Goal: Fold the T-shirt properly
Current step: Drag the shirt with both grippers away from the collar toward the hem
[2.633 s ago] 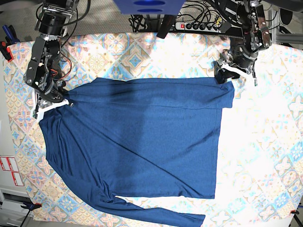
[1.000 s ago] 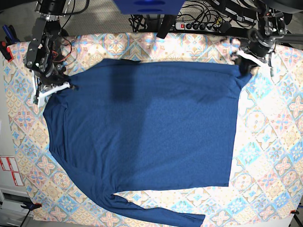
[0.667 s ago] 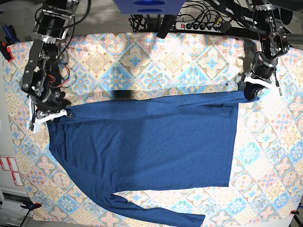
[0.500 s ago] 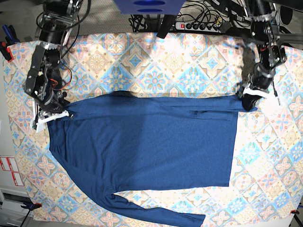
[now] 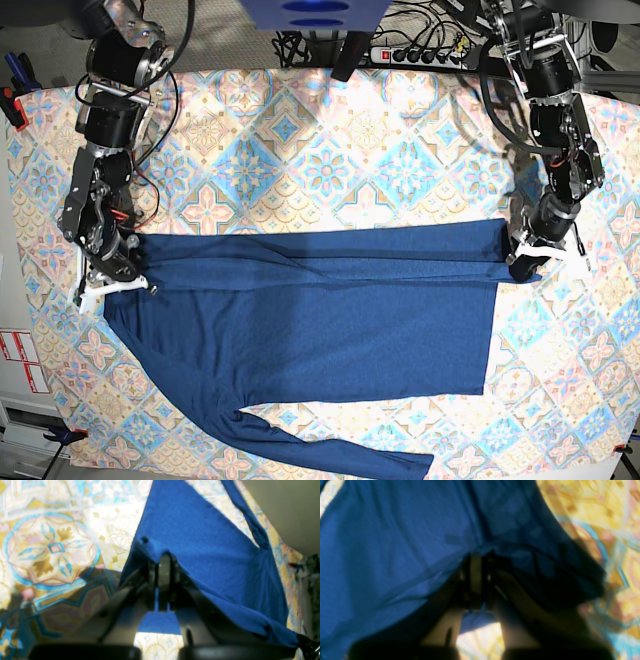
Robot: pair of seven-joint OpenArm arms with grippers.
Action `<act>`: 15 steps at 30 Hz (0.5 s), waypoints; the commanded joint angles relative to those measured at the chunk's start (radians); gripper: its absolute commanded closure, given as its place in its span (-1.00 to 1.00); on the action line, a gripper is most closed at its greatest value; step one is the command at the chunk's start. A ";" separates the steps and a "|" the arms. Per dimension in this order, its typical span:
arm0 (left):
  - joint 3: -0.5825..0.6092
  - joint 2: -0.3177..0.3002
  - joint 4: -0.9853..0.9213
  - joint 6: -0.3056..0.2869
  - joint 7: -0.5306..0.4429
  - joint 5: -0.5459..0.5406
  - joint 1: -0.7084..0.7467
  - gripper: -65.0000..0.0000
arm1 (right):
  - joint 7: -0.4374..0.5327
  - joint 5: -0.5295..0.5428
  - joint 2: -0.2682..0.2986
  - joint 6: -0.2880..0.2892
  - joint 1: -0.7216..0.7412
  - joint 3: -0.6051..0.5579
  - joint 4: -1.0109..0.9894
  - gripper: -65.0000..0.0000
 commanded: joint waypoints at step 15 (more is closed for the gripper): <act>-0.006 -0.001 -0.096 -0.008 0.035 0.130 -0.089 -0.04 | 0.053 -0.005 0.017 -0.007 -0.009 0.009 0.005 0.48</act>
